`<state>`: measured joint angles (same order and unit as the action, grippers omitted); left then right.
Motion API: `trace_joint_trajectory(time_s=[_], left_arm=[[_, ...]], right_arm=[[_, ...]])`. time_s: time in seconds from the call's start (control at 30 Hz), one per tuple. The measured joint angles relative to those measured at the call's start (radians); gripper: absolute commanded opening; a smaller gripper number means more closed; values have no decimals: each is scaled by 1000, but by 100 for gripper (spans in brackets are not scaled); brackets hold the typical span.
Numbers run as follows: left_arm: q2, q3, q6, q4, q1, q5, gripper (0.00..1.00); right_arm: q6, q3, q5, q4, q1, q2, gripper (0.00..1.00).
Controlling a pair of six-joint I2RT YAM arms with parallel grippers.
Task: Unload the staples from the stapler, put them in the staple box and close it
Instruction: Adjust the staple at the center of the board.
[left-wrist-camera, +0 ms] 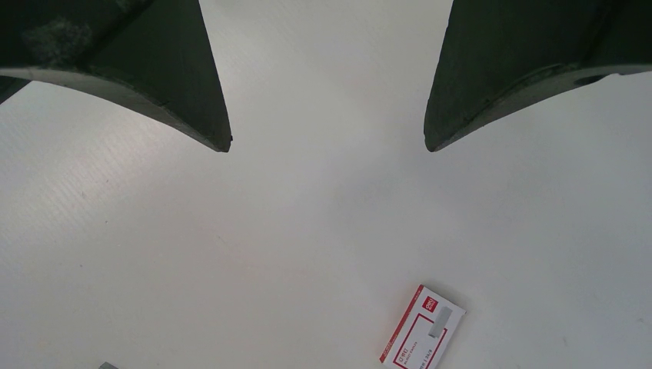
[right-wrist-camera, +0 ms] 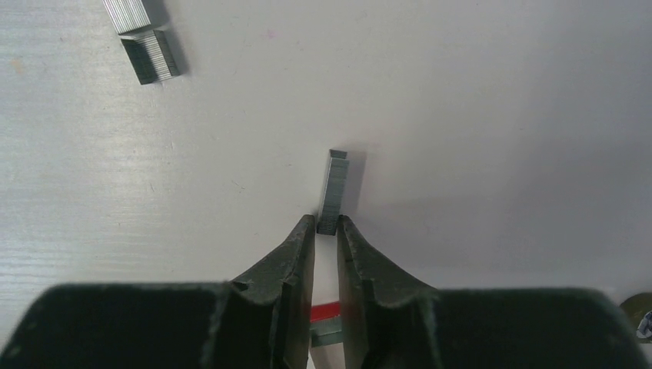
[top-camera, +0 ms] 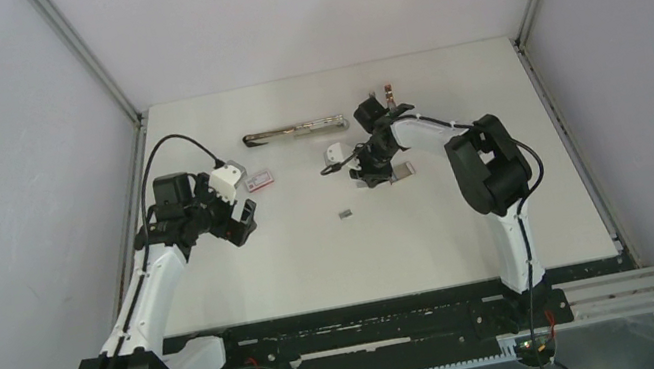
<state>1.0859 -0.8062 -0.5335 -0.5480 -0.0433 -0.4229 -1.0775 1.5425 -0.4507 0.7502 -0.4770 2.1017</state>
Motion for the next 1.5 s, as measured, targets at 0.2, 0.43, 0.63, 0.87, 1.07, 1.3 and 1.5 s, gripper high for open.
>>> trace_joint_trajectory(time_s=[0.2,0.43,0.63,0.87,1.07,1.3,1.5], left_arm=[[0,0,0,0,0,0,100],[0,0,0,0,0,0,100],[0,0,0,0,0,0,100],[1,0,0,0,0,0,100],[1,0,0,0,0,0,100],[1,0,0,0,0,0,100],[1,0,0,0,0,0,100]], right_arm=[[7,0,-5,1,-1,0,9],[35,1,-18,5,0,0,8],[91,30,-62,38,15,0,8],[241,150,-167,138,52,0,9],[391,202,-301,240,88,0,9],[572,201,-433,303,128,38,9],[671,159,-497,303,157,107,10]])
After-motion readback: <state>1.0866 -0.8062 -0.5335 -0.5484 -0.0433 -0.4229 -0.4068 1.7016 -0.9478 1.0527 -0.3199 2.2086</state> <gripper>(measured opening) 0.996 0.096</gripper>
